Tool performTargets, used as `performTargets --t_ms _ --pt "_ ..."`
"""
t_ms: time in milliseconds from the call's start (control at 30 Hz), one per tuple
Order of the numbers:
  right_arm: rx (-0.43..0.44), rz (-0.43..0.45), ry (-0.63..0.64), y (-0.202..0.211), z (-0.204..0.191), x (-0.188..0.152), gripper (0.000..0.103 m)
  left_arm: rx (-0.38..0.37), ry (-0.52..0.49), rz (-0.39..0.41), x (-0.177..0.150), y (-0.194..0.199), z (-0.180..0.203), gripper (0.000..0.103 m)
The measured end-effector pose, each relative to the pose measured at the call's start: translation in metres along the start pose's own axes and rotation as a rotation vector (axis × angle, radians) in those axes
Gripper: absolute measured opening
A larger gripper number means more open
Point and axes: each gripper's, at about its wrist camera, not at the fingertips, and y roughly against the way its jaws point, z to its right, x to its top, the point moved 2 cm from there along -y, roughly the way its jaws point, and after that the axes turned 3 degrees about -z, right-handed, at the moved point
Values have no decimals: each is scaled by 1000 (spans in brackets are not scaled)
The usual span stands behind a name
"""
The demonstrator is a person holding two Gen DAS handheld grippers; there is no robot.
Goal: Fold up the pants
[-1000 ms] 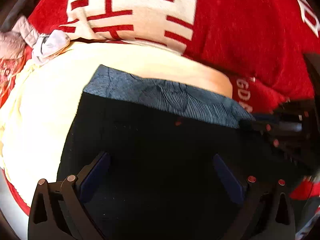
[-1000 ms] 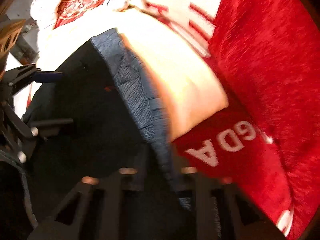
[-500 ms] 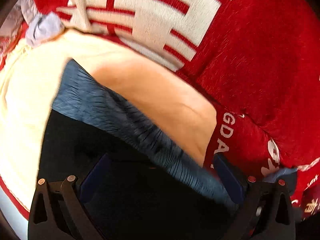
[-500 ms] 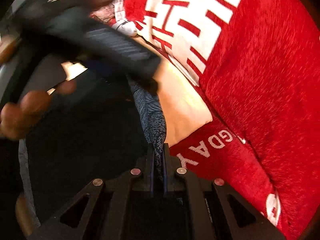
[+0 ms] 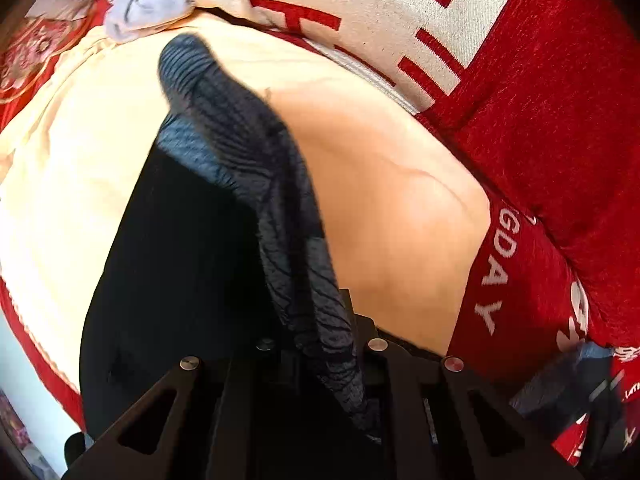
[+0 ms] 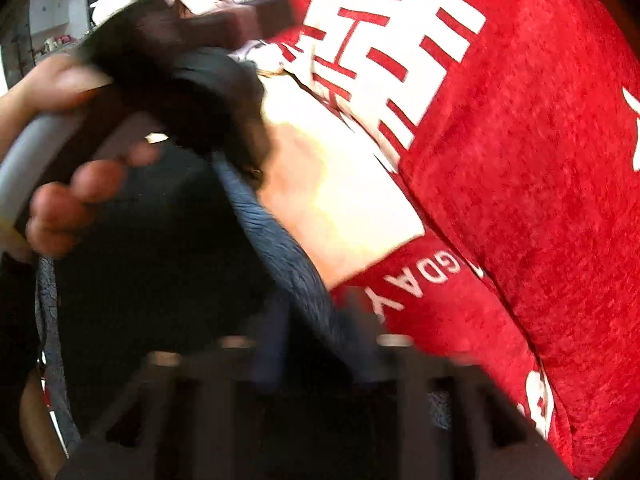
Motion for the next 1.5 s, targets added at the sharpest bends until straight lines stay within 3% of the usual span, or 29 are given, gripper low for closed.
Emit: performTargets --t_ms 100,167,333,367,400,433,533,633,700,800,867,1000,1167,1233,1300,1367,1433,1500 --pt "7 -60 22 -9 21 -13 102 15 -22 21 -6 7 1 15" --pt "58 -138 -6 -18 44 -23 102 20 -34 36 -8 12 0 15" --pt "153 -235 -92 -32 88 -38 100 20 -49 47 -10 21 -6 15" --pt "172 -247 -112 -34 93 -42 83 16 -48 41 -10 18 -6 15" --pt "222 -256 -126 -34 94 -43 42 8 -46 33 -11 17 -5 15" --pt "241 -261 -140 -31 92 -44 35 6 -44 30 -13 15 -3 15" --pt "153 -206 -72 -6 70 -44 23 -21 -60 57 -22 29 -9 15" --pt "-1 -84 -96 42 40 -48 21 -77 -74 95 -39 51 -19 15" --pt "-54 -23 -148 71 21 -56 21 -124 -76 116 -56 68 -32 15" --pt "-214 -14 -98 103 -41 -74 21 -177 -64 116 -88 85 -59 15" --pt "-254 -25 -96 115 -82 -92 21 -191 -61 117 -108 89 -76 15" --pt "-302 -85 -155 108 -129 -123 21 -247 -55 94 -145 78 -109 15" --pt "-377 -135 -177 82 -159 -154 21 -250 -4 -12 -180 21 -145 19" --pt "-437 -152 -162 74 -166 -157 21 -301 24 20 -186 20 -153 19" --pt "-481 -151 -145 74 -171 -157 24 -282 21 25 -189 25 -153 19" --pt "-502 -161 -143 78 -175 -161 26 -212 4 32 -192 29 -150 32" --pt "-493 -173 -121 85 -180 -161 35 -120 21 51 -196 35 -154 64" --pt "-435 -145 -132 103 -189 -164 59 -85 44 76 -203 41 -163 65"
